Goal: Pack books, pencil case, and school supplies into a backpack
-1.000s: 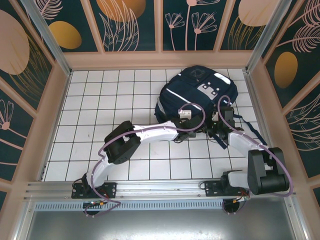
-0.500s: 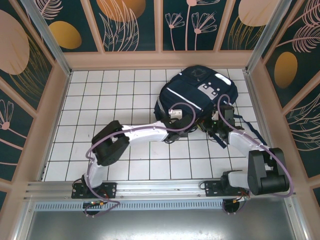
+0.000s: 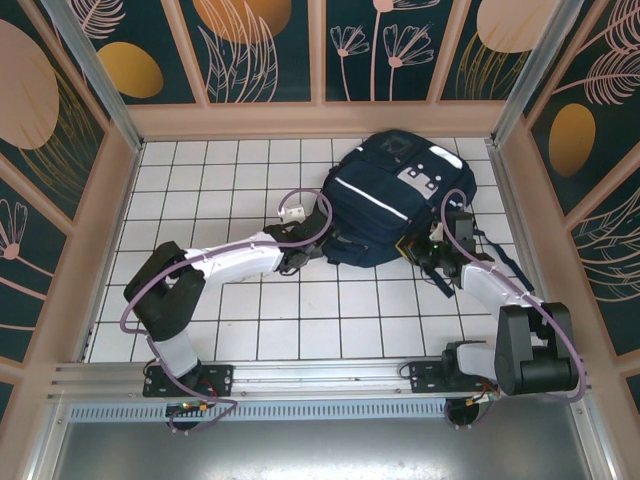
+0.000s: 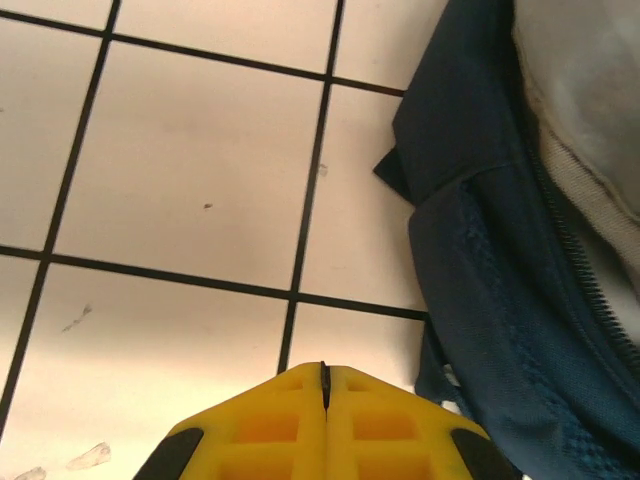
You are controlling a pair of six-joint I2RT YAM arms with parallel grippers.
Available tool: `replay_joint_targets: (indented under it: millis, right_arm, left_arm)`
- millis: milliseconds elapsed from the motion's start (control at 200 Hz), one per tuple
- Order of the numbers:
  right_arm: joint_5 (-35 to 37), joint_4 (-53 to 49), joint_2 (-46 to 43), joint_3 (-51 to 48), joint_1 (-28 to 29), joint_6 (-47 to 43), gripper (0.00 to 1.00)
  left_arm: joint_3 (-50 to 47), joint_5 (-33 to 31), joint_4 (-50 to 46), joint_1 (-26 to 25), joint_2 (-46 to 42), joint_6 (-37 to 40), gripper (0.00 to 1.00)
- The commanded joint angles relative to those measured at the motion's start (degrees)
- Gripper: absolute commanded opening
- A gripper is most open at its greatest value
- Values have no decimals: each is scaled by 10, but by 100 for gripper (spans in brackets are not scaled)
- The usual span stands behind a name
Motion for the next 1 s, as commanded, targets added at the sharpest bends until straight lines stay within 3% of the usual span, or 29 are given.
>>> replay_joint_targets:
  millis: [0,80,305,645,991]
  right_arm:
    - [7,-11,-13,2,-10,-16,0]
    - [4,-10,-14,3,-10,-15,0]
    - [-1,-7,-4,9,-8,-10,0]
    - [-6,-3,7,9,-7,-9,0]
    - [-5,-4,10,12,-5,-9,0]
  left_arm:
    - [-1,69,69,-4,-13,59,2]
    - [-5,107,111,-15,-13,82,15]
    - [61,70,107,-91,28,189,36]
    - [153,68,50,-106,113,263,40]
    - [191,42,8,-106,164,280,48]
